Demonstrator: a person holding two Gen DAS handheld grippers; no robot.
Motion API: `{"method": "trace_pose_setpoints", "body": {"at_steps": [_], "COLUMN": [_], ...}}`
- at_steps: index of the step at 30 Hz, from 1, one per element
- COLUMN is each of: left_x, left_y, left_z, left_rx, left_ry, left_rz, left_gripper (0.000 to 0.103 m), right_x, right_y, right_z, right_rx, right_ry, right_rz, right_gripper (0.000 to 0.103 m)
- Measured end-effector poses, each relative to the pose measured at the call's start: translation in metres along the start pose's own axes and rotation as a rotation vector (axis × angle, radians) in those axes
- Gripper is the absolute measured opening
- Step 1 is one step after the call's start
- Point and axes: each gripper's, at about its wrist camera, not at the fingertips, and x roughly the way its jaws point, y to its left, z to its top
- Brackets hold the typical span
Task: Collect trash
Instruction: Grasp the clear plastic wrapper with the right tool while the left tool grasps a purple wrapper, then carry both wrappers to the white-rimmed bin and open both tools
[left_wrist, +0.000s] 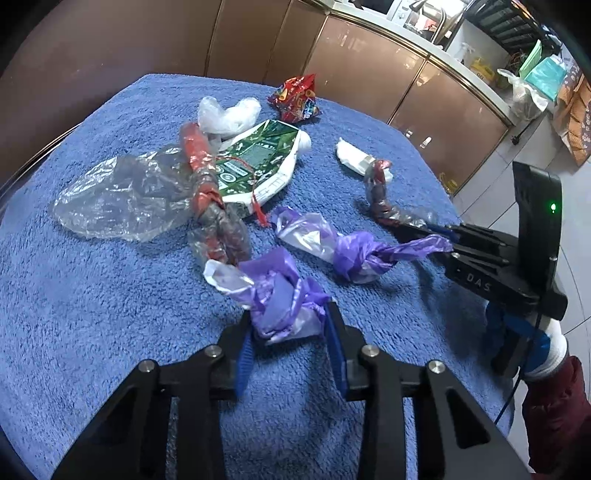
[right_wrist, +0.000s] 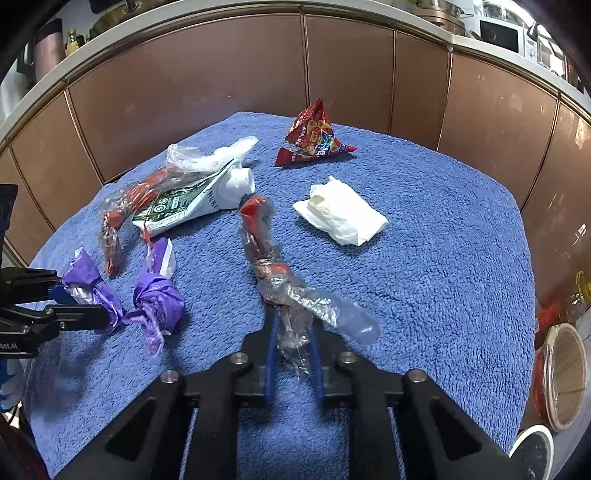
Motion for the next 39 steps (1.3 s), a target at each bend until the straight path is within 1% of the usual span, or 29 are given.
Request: {"method": "trace_pose_setpoints", "body": {"at_steps": [3,9,16,21,27,29,31,33,35,37,38,39], "left_x": [-0.005,-0.021,-0.046,-0.065,-0.079,-0.078,-0.074,-0.068,-0.06,-0.048,-0.043,-0.036], "left_y": [0.003,0.001,-0.006,-0.018,-0.041,-0.051,-0.069,-0.089,-0.117,-0.152,-0.164,-0.18], "left_z": [-0.005,-0.016,-0.026,-0.028,-0.027,-0.019,-0.01,0.0,0.011,0.024,0.028,0.033], "left_rx": [-0.012,-0.008,0.013,0.048,0.109,0.131,0.178,0.231,0.29,0.36,0.381,0.406], "left_ry": [-0.003,-0.022,-0.063,-0.096,-0.113,-0.112,-0.111,-0.108,-0.099,-0.09,-0.085,-0.077], "left_rz": [-0.016,-0.033,-0.054,-0.064,-0.081,-0.105,-0.116,-0.127,-0.152,-0.188,-0.203,-0.222], "left_gripper": [0.027,0.026,0.026,0.026,0.026,0.026,0.026,0.026,0.026,0.026,0.026,0.026], "right_x": [-0.005,-0.023,-0.052,-0.082,-0.12,-0.134,-0.146,-0.161,-0.174,-0.192,-0.197,-0.206], "right_y": [0.003,0.01,0.018,0.02,0.006,-0.005,-0.017,-0.037,-0.055,-0.081,-0.089,-0.103], "right_z": [-0.003,-0.014,-0.031,-0.043,-0.059,-0.066,-0.074,-0.085,-0.096,-0.111,-0.117,-0.126], "right_rx": [0.007,0.042,0.1,0.151,0.225,0.26,0.293,0.343,0.391,0.465,0.486,0.521], "right_ry": [-0.007,-0.029,-0.074,-0.133,-0.21,-0.236,-0.256,-0.278,-0.295,-0.319,-0.325,-0.332], "right_rz": [-0.004,-0.016,-0.028,-0.043,-0.083,-0.114,-0.15,-0.214,-0.264,-0.33,-0.352,-0.392], "right_gripper": [0.011,0.011,0.01,0.01,0.01,0.01,0.01,0.01,0.01,0.01,0.01,0.01]}}
